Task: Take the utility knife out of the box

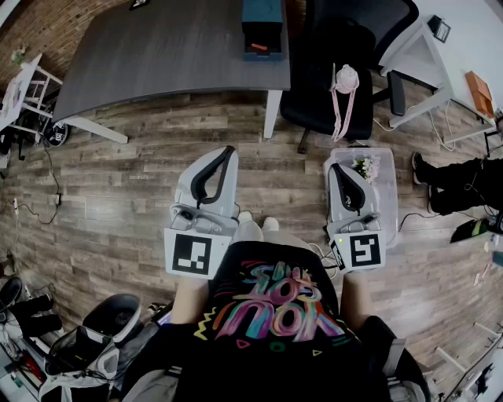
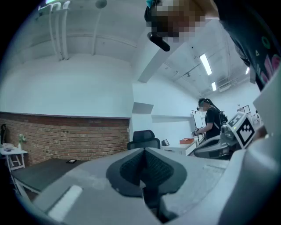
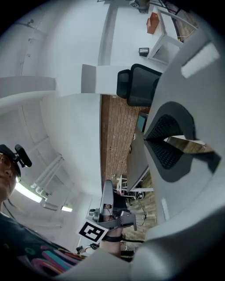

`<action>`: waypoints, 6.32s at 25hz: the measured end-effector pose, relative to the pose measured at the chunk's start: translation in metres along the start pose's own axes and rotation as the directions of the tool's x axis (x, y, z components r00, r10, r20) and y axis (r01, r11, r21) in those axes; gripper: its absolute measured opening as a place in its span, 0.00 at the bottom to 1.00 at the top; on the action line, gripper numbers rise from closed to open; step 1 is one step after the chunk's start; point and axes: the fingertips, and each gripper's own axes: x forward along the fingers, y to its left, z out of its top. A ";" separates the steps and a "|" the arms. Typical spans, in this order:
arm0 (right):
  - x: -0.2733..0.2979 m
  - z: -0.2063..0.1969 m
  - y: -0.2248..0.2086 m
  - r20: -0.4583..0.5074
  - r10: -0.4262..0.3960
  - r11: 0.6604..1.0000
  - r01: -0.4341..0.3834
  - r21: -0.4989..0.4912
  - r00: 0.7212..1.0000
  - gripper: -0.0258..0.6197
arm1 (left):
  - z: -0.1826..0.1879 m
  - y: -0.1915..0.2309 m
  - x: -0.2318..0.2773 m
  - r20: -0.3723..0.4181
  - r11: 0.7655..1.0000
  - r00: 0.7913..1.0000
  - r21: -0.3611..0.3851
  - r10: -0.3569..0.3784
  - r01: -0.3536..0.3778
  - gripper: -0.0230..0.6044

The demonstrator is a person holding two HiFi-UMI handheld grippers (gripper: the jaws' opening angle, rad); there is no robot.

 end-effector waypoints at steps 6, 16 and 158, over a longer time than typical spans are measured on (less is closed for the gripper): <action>-0.006 0.000 -0.002 0.011 0.028 0.999 -0.028 -0.026 1.000 0.04 | 0.000 -0.006 -0.008 0.003 0.999 0.999 0.005 0.035 -0.035 0.04; -0.002 -0.008 0.005 0.021 0.096 0.995 -0.096 -0.005 0.995 0.04 | -0.006 -0.003 -0.025 -0.011 0.993 0.993 -0.002 0.121 -0.121 0.04; 0.536 -0.175 -0.054 -0.720 0.473 0.698 -0.715 -0.046 0.508 0.26 | -0.056 0.336 0.401 -0.064 0.999 0.998 0.035 -0.021 0.023 0.04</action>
